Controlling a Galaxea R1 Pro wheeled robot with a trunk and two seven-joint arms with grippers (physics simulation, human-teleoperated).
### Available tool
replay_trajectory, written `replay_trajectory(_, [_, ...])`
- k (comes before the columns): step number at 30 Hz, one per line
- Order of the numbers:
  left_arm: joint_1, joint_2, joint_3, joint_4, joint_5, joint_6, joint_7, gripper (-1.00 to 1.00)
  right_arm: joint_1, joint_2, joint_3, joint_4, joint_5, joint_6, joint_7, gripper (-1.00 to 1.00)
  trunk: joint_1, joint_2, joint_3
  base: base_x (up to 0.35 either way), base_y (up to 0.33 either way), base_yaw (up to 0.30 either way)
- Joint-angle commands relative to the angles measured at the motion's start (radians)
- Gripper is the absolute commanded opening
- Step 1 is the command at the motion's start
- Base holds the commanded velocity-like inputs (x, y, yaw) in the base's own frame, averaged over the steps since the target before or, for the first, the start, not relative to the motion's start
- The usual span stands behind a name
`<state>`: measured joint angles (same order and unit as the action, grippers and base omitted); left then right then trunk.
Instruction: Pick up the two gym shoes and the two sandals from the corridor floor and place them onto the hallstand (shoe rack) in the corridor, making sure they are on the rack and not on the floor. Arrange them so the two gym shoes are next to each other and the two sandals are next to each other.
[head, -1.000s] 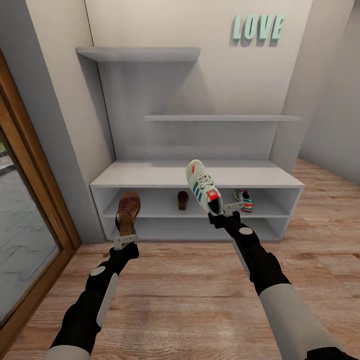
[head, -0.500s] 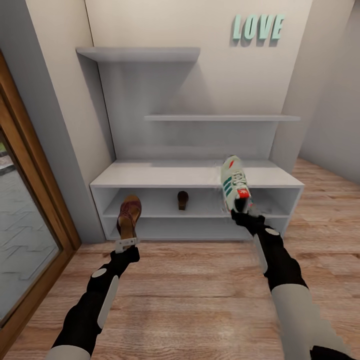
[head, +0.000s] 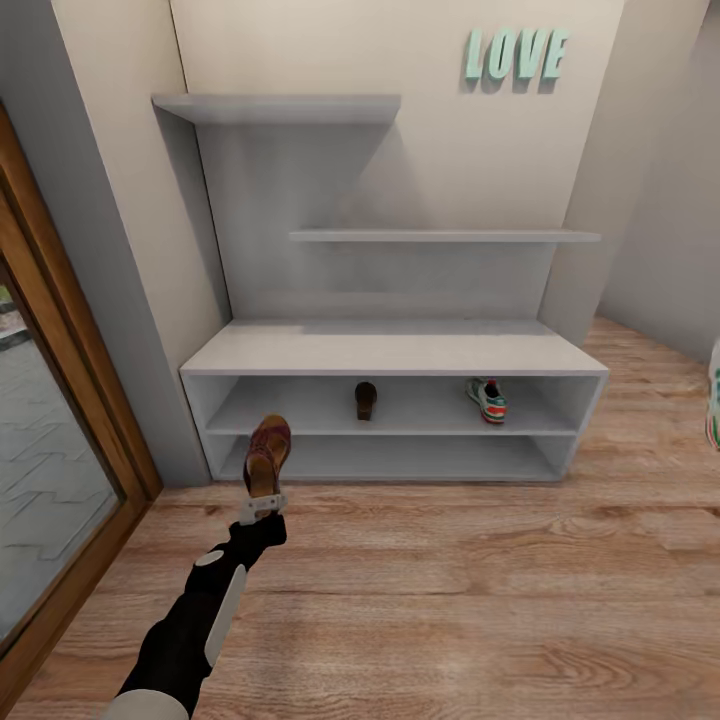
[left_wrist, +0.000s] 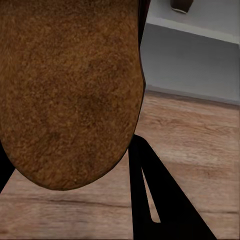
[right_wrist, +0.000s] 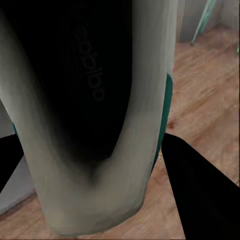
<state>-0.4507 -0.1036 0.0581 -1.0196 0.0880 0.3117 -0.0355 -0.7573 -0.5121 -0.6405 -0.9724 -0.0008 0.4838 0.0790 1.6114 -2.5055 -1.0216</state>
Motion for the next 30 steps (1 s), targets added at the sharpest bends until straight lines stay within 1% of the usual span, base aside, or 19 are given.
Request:
replay_trajectory(1, [-0.001,-0.002,0.003,0.002,0.006,0.007,-0.004,-1.0,0.0,-0.013,-0.021,-0.001,-0.012,0.014,0.004,-1.0,0.0,0.0,-0.001,0.0,0.0,0.0])
replay_trajectory(2, [-0.001,-0.003,0.003,0.005,0.005,0.009,-0.003,-1.0,0.0,-0.039,-0.062,0.002,-0.012,0.035,0.004,-1.0,0.0,0.0,-0.001,0.0,0.0,0.0])
replay_trajectory(4, [-0.002,-0.004,0.003,0.01,0.004,0.016,-0.002,-1.0,0.0,-0.074,-0.136,0.006,-0.011,0.087,0.003,-1.0,0.0,0.0,-0.001,0.0,0.0,0.0])
replay_trajectory(5, [-0.003,-0.005,0.004,0.011,0.003,0.029,-0.001,-1.0,0.0,-0.088,-0.166,0.007,-0.011,0.105,0.003,-1.0,0.0,0.0,-0.001,0.0,0.0,0.0])
replay_trajectory(6, [-0.003,-0.004,0.004,0.012,0.002,0.054,-0.001,-1.0,0.0,-0.104,-0.188,0.008,-0.009,0.118,0.003,-1.0,0.0,0.0,-0.001,0.0,0.0,0.0])
replay_trajectory(7, [-0.004,-0.004,0.004,0.013,0.002,0.088,0.0,-1.0,0.0,-0.124,-0.203,0.009,-0.009,0.126,0.003,-1.0,0.0,0.0,-0.001,0.0,0.0,0.0])
replay_trajectory(8, [-0.005,-0.002,0.003,0.014,0.0,0.145,-0.001,-1.0,0.0,-0.155,-0.216,0.01,-0.008,0.134,0.002,-1.0,0.0,0.0,-0.001,0.0,0.0,0.0])
replay_trajectory(9, [-0.006,-0.001,0.003,0.014,-0.001,0.177,-0.001,-1.0,0.0,-0.174,-0.222,0.015,-0.007,0.137,0.002,-1.0,0.0,0.0,-0.001,0.0,0.0,0.0])
replay_trajectory(10, [-0.006,0.0,0.004,0.013,-0.004,0.209,-0.001,-1.0,0.0,-0.199,-0.226,0.032,-0.006,0.139,0.002,-1.0,0.0,0.0,-0.001,0.0,0.0,0.0])
replay_trajectory(12, [-0.006,0.004,0.004,0.01,-0.006,0.229,-0.001,-1.0,0.0,-0.227,-0.229,0.065,-0.003,0.14,0.001,-1.0,0.0,0.0,-0.001,0.0,0.0,0.0])
replay_trajectory(13, [-0.006,0.006,0.005,0.009,-0.006,0.234,-0.001,-1.0,0.0,-0.236,-0.23,0.077,-0.002,0.141,0.001,-1.0,0.0,0.0,-0.001,0.0,0.0,0.0])
replay_trajectory(15, [-0.006,0.01,0.004,0.007,-0.007,0.242,-0.001,-1.0,0.0,-0.248,-0.231,0.094,-0.001,0.142,0.001,-1.0,0.0,0.0,-0.001,0.0,0.0,0.0])
replay_trajectory(16, [-0.006,0.011,0.004,0.006,-0.007,0.243,-0.001,-1.0,0.0,-0.25,-0.231,0.095,-0.001,0.142,0.001,-1.0,0.0,0.0,-0.001,0.0,0.0,0.0])
replay_trajectory(24, [-0.012,0.012,0.003,0.004,-0.007,0.251,-0.001,-1.0,0.0,-0.252,-0.231,0.098,0.0,0.144,0.001,-1.0,0.0,0.0,-0.002,0.0,0.0,0.0])
replay_trajectory(25, [-0.012,0.012,0.003,0.004,-0.007,0.251,-0.001,-1.0,0.0,-0.252,-0.231,0.098,0.0,0.152,0.001,-1.0,0.0,-0.001,-0.007,0.0,0.0,0.0])
replay_trajectory(30, [-0.022,0.011,0.003,0.004,-0.007,0.251,-0.001,-1.0,0.0,-0.252,-0.231,0.098,0.002,0.194,0.001,-1.0,0.0,-0.001,-0.014,0.0,0.0,0.0])
